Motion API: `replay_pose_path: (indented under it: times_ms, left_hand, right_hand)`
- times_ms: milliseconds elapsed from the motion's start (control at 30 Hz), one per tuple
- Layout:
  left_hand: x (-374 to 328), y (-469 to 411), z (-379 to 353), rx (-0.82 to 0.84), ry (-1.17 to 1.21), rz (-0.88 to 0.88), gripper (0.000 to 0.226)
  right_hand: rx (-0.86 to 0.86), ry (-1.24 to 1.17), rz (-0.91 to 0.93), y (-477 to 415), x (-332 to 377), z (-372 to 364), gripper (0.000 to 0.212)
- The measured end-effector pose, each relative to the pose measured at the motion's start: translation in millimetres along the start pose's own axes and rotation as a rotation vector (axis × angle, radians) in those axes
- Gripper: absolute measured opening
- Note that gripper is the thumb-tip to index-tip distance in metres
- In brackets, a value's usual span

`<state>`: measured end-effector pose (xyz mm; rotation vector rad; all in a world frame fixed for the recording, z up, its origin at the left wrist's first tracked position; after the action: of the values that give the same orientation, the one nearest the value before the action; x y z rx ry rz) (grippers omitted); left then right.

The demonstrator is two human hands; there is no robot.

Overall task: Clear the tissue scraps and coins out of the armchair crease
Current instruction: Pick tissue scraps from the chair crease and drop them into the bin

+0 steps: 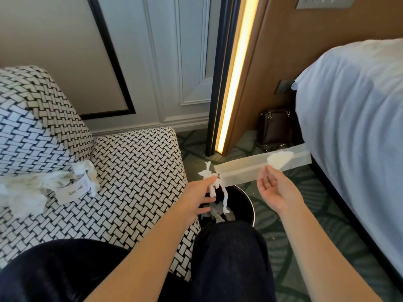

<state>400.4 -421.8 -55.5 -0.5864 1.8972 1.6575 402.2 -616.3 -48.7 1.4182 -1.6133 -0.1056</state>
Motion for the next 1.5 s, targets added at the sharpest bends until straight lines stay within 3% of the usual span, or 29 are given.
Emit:
replay_pose_path:
  times_ms: [167, 333, 567, 667, 867, 933, 1267, 1500]
  left_hand:
    - [13, -3, -3, 0.050, -0.039, 0.071, 0.054]
    - [14, -5, 4, 0.046, -0.081, 0.070, 0.050]
    - [13, -6, 23, -0.007, -0.079, 0.030, 0.041]
    - [15, -7, 28, -0.025, -0.083, 0.033, 0.040]
    - [19, -6, 32, -0.029, -0.084, 0.040, 0.041]
    - [19, -5, 33, -0.031, -0.084, 0.045, 0.041]
    - [3, 30, 63, -0.092, -0.057, -0.022, 0.037]
    - [-34, 100, 131, -0.205, -0.026, -0.219, 0.030]
  right_hand:
    - [-0.051, 0.028, -0.008, -4, -3, 15, 0.036]
    - [-0.060, 0.104, 0.047, -11, -2, 24, 0.035]
    - [-0.034, 0.529, 0.263, -25, -10, 37, 0.029]
    - [0.036, 0.730, 0.218, -28, -25, 39, 0.013]
    - [0.101, 0.942, 0.149, -29, -32, 43, 0.042]
    - [0.110, 0.920, 0.158, -28, -27, 40, 0.039]
    - [0.308, 1.023, 0.260, 10, -24, -36, 0.022]
    - [0.460, 1.094, 0.360, 76, -56, -119, 0.019]
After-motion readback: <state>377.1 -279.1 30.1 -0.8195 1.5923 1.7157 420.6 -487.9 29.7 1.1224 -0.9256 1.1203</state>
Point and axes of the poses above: each hand's wrist, its own y-axis away from the middle knuckle, its own z-axis out of the back of the hand, x = y × z, the point moved 9 cm from there along -y, towards the middle knuckle, and after that the axes turned 6 degrees about z, right-handed, at the moved point
